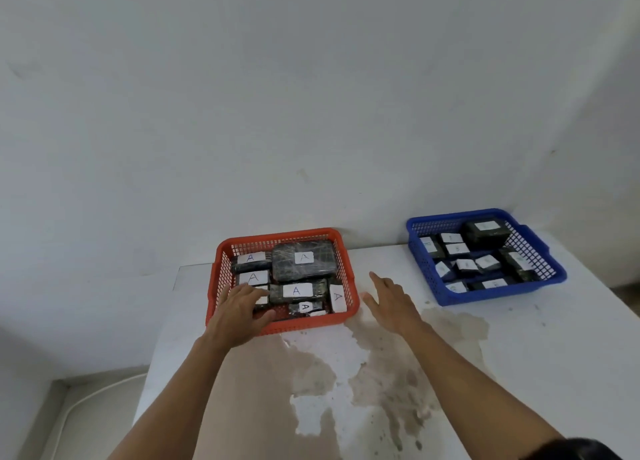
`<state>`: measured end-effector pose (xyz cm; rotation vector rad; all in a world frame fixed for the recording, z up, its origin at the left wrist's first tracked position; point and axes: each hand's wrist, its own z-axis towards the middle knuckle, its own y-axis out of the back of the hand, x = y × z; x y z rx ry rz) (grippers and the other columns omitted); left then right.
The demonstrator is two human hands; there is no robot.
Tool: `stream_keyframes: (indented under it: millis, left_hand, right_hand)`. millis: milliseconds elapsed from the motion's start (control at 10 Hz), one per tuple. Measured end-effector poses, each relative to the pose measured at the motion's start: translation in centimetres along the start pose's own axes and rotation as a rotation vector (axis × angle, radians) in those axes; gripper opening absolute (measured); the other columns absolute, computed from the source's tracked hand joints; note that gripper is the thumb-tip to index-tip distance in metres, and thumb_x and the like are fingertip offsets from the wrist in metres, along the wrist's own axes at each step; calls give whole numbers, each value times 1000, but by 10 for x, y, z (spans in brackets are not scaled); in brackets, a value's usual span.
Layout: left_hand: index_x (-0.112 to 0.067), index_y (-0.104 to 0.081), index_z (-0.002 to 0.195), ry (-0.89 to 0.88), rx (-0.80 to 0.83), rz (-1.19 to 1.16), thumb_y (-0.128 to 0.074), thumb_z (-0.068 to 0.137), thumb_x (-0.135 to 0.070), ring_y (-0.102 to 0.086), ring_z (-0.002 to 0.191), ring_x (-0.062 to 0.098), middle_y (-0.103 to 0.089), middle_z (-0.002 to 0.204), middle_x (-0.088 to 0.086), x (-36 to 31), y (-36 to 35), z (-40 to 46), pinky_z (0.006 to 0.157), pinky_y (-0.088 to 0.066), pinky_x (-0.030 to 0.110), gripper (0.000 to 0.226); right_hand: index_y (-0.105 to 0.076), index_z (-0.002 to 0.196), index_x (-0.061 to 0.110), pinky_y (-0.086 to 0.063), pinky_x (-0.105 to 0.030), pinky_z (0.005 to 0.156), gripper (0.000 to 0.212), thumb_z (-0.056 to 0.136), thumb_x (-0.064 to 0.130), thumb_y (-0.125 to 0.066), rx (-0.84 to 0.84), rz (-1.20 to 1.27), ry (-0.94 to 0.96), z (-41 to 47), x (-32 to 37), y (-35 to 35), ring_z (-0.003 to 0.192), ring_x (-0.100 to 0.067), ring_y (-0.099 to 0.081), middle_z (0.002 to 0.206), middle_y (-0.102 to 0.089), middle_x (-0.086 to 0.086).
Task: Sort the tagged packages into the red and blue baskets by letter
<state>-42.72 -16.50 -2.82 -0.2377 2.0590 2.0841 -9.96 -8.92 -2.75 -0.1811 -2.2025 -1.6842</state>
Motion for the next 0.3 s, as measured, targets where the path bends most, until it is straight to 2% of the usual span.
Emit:
stream_keyframes:
  millis: [300]
  left_hand:
    - [-28, -58, 126, -32, -16, 11, -52, 89, -53, -54, 118, 16, -62, 126, -4, -110, 30, -11, 109, -35, 44, 45]
  right_hand:
    - [-12, 159, 23, -29, -48, 114, 66, 103, 54, -31, 17, -42, 143, -47, -42, 70, 144, -32, -27, 160, -26, -9]
